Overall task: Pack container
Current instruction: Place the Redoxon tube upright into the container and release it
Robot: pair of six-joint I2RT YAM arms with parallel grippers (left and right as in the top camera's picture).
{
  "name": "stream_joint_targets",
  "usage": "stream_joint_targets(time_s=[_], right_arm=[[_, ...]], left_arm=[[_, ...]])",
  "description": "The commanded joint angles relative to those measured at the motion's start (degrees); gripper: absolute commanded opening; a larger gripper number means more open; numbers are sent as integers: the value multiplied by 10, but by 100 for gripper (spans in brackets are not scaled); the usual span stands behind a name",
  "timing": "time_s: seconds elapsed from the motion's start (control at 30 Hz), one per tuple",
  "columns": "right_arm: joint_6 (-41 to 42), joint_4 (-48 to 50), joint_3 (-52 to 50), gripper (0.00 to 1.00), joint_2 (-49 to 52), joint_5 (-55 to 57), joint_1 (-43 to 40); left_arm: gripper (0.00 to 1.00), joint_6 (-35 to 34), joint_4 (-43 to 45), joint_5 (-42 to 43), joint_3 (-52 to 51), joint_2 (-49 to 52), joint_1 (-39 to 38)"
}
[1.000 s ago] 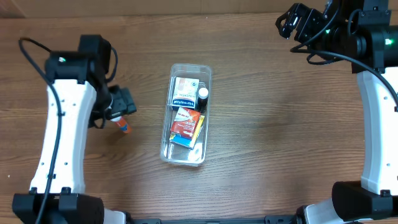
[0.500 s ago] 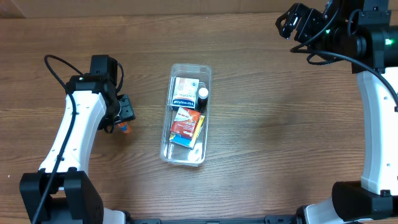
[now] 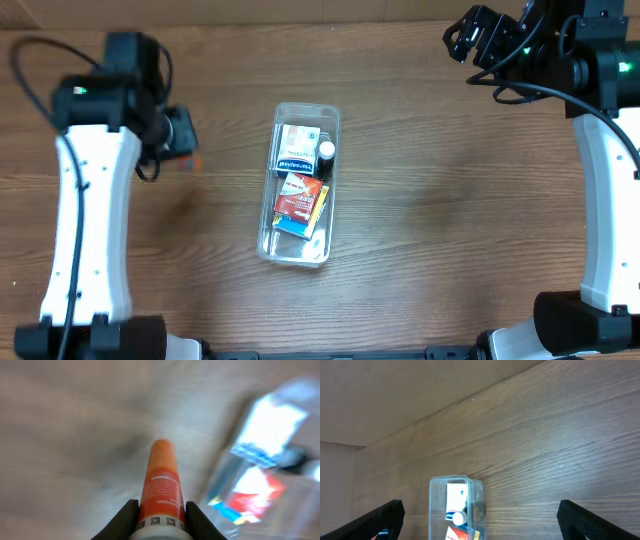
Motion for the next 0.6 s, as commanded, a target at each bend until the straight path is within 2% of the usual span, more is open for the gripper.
stream_joint_targets(time_s=[0.0, 0.1, 0.27, 0.57], right_arm=[[0, 3, 5, 100, -6, -4, -3], [0, 3, 5, 100, -6, -4, -3], [0, 3, 5, 100, -6, -4, -3], [0, 3, 5, 100, -6, -4, -3]], left_arm=[[23, -8, 8, 76, 113, -6, -50], [25, -13, 97, 75, 97, 10, -133], [27, 11, 138, 28, 93, 95, -221], [26, 33, 170, 46, 93, 222, -264]])
